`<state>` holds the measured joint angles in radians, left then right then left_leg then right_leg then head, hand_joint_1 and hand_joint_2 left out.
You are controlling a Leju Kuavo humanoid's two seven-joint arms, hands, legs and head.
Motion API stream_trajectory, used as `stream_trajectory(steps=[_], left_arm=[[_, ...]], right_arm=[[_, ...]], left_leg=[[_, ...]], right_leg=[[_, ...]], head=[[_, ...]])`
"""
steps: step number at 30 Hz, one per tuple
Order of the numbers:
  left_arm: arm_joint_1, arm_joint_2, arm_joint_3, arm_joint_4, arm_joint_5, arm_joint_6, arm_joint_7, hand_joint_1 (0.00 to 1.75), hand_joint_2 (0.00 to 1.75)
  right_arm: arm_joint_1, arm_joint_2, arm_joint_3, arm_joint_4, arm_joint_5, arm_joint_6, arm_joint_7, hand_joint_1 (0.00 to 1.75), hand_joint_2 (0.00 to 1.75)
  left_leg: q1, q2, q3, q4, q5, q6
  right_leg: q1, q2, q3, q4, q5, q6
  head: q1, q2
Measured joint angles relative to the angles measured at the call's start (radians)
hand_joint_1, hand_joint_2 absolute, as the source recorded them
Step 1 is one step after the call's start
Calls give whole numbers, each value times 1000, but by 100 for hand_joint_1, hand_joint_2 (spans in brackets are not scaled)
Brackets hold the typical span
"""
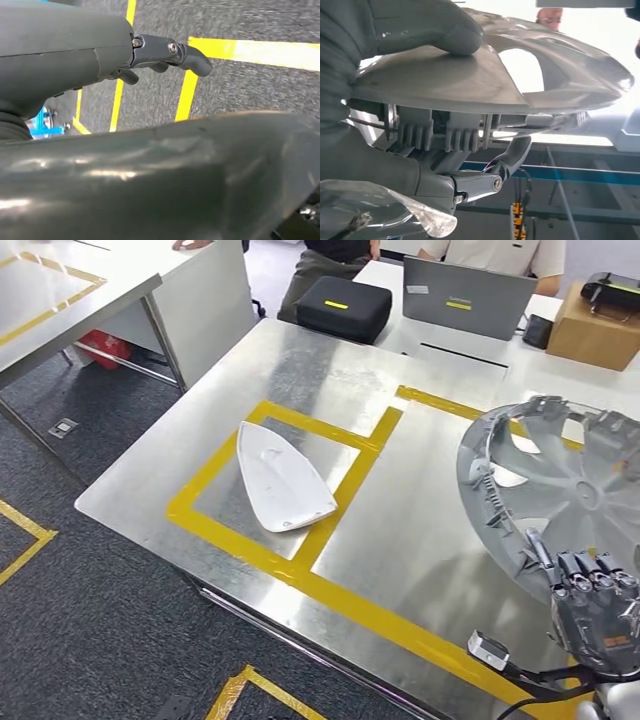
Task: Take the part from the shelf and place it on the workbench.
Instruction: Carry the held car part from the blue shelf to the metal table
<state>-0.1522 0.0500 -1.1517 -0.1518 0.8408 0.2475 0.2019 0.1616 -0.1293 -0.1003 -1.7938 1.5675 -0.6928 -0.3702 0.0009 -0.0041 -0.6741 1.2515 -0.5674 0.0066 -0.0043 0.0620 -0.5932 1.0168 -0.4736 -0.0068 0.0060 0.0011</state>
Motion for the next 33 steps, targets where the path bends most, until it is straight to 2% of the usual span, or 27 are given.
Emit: stream_trajectory(steps=[2, 3, 4, 6, 7, 9, 10, 11, 12, 13, 14, 15, 17, 18, 19, 21, 22, 23, 24, 26, 27, 28, 29, 30, 32, 33], left_arm=[[0, 1, 0, 0, 0, 0, -3, 0, 0], [0, 2, 0, 0, 0, 0, -4, 0, 0], [-2, 2, -1, 0, 0, 0, -5, 0, 0], [-5, 2, -2, 0, 0, 0, -7, 0, 0], [-7, 1, -2, 0, 0, 0, -7, 0, 0], [-9, -2, -4, 0, 0, 0, -8, 0, 0], [-8, -2, -5, 0, 0, 0, -8, 0, 0], [-7, -2, -6, 0, 0, 0, -8, 0, 0], [-5, -2, -6, 0, 0, 0, -8, 0, 0], [-4, -2, -7, 0, 0, -1, -8, 0, 0], [-4, -3, -7, 0, 0, -1, -8, 0, 0], [-4, -4, -7, 0, 0, -2, -8, 0, 0], [-5, -5, -8, 0, 0, -2, -8, 0, 0], [-5, -4, -8, 1, -1, -2, -8, 0, 0], [-5, -3, -9, 1, -1, -1, -8, 0, 0], [-6, -3, -12, 1, -2, -1, -8, 0, 0], [-7, -4, -13, 1, -2, -1, -8, 0, 0], [-8, -4, -14, 1, -2, -1, -9, 0, 0], [-8, -5, -14, 1, -2, -1, -9, 0, 0], [-8, -6, -15, 1, -2, 0, -10, 0, 0], [-7, -6, -15, 1, -2, 0, -10, 0, 0], [-6, -6, -16, 1, -2, 0, -10, 0, 0], [-5, -6, -16, 1, -1, 0, -10, 0, 0], [-5, -6, -17, 1, -1, 0, -10, 0, 0], [-5, -5, -19, 1, -1, 1, -11, 0, 0], [-6, -4, -21, 1, 0, 1, -11, 0, 0]], right_arm=[[-3, 0, 0, 4, 0, 0, 5, 175, 175], [-6, 0, 0, 6, 0, 0, 7, 175, 175], [-9, -1, 0, 8, 0, 0, 9, 175, 175], [-11, -3, 2, 11, 0, 0, 11, 175, 175], [-10, -5, 3, 11, 0, 0, 12, 175, 175], [-13, -10, 5, 15, 0, 0, 14, 175, 175], [-16, -12, 7, 17, 0, 0, 16, 175, 175], [-19, -13, 9, 20, 0, 0, 18, 175, 175], [-21, -15, 11, 23, 0, 0, 20, 175, 175], [-21, -17, 13, 26, 0, 0, 24, 175, 175], [-21, -20, 15, 30, 0, 0, 27, 175, 175], [-21, -24, 17, 33, 0, 0, 30, 175, 175], [-22, -29, 21, 38, 0, 0, 36, 175, 175], [-23, -32, 23, 41, 0, 0, 42, 175, 175], [-24, -35, 26, 43, 0, 0, 48, 175, 175], [-24, -43, 29, 48, 0, 0, 60, 175, 175], [-23, -46, 31, 50, 0, 0, 64, 175, 175], [-24, -49, 33, 51, 0, 0, 69, 175, 175], [-24, -52, 37, 52, 0, 0, 75, 175, 175], [-27, -54, 46, 56, 0, 0, 88, 175, 175], [-28, -57, 52, 59, 0, 0, 96, 175, 175], [-28, -61, 57, 62, 0, 0, 104, 175, 175], [-28, -66, 60, 65, 0, 0, 112, 175, 175], [-29, -71, 64, 69, 0, 0, 121, 175, 175], [-29, -82, 71, 75, 0, 0, 136, 175, 175], [-29, -87, 75, 78, 0, 0, 143, 175, 175]], left_leg=[[-1, -39, 60, -141, 68, 13], [-2, -56, 83, -193, 84, 16], [-3, -66, 95, -220, 88, 17], [-5, -53, 101, -234, 86, 19], [-4, -43, 104, -241, 90, 22], [-2, -20, 110, -258, 99, 30], [-2, -8, 111, -263, 101, 33], [-2, 4, 111, -263, 101, 35], [-3, 17, 110, -263, 100, 35], [-2, 29, 111, -263, 99, 35], [-1, 41, 111, -262, 97, 33], [1, 52, 112, -261, 95, 30], [1, 71, 112, -255, 88, 18], [0, 78, 113, -250, 84, 12], [-3, 85, 113, -246, 80, 6], [-3, 100, 118, -244, 76, -3], [-1, 101, 121, -241, 71, -9], [2, 91, 119, -230, 59, -13], [5, 72, 107, -198, 37, -17], [6, 27, 50, -73, -29, -20], [6, 17, 15, -2, -56, -18], [5, 12, -10, 45, -66, -16], [4, 10, -19, 54, -54, -11], [1, 9, -11, 24, -23, -4], [-7, 2, 40, -109, 56, 14], [-11, -3, 65, -170, 81, 21]], right_leg=[[0, 25, 0, 1, 1, 2], [-1, 37, -2, 2, 2, 4], [-3, 47, -6, 2, 4, 9], [-7, 67, -13, -1, 9, 21], [-7, 60, -19, 1, 7, 26], [-5, 10, -49, 49, -25, 34], [-5, -22, -76, 102, -54, 38], [-6, -41, -107, 167, -85, 43], [-9, -50, -137, 228, -107, 48], [-12, -54, -153, 262, -113, 53], [-15, -59, -151, 260, -101, 58], [-19, -66, -128, 216, -73, 62], [-21, -104, -51, 78, -19, 69], [-20, -117, -22, 28, -6, 65], [-19, -125, -7, 3, -4, 59], [-16, -108, -5, 1, -8, 40], [-16, -100, -5, 1, -8, 34], [-16, -92, -4, 1, -8, 27], [-17, -85, -2, 0, -7, 20], [-16, -71, -1, 0, -7, 11], [-13, -64, 0, 0, -8, 8], [-11, -56, 1, 0, -9, 6], [-8, -49, 4, 0, -10, 5], [-6, -43, 6, 0, -11, 4], [-4, -34, 10, 0, -13, 3], [-4, -29, 10, 1, -13, 5]], head=[[0, 0], [0, 0], [0, 0], [0, 0], [1, 0], [4, 0], [6, 0], [7, 0], [6, 0], [6, 0], [7, 0], [7, 0], [8, 0], [6, 0], [4, 0], [0, 0], [-1, 0], [-1, 0], [-3, 0], [-5, 0], [-6, 0], [-6, 0], [-6, 0], [-6, 0], [-6, 0], [-5, 0]])
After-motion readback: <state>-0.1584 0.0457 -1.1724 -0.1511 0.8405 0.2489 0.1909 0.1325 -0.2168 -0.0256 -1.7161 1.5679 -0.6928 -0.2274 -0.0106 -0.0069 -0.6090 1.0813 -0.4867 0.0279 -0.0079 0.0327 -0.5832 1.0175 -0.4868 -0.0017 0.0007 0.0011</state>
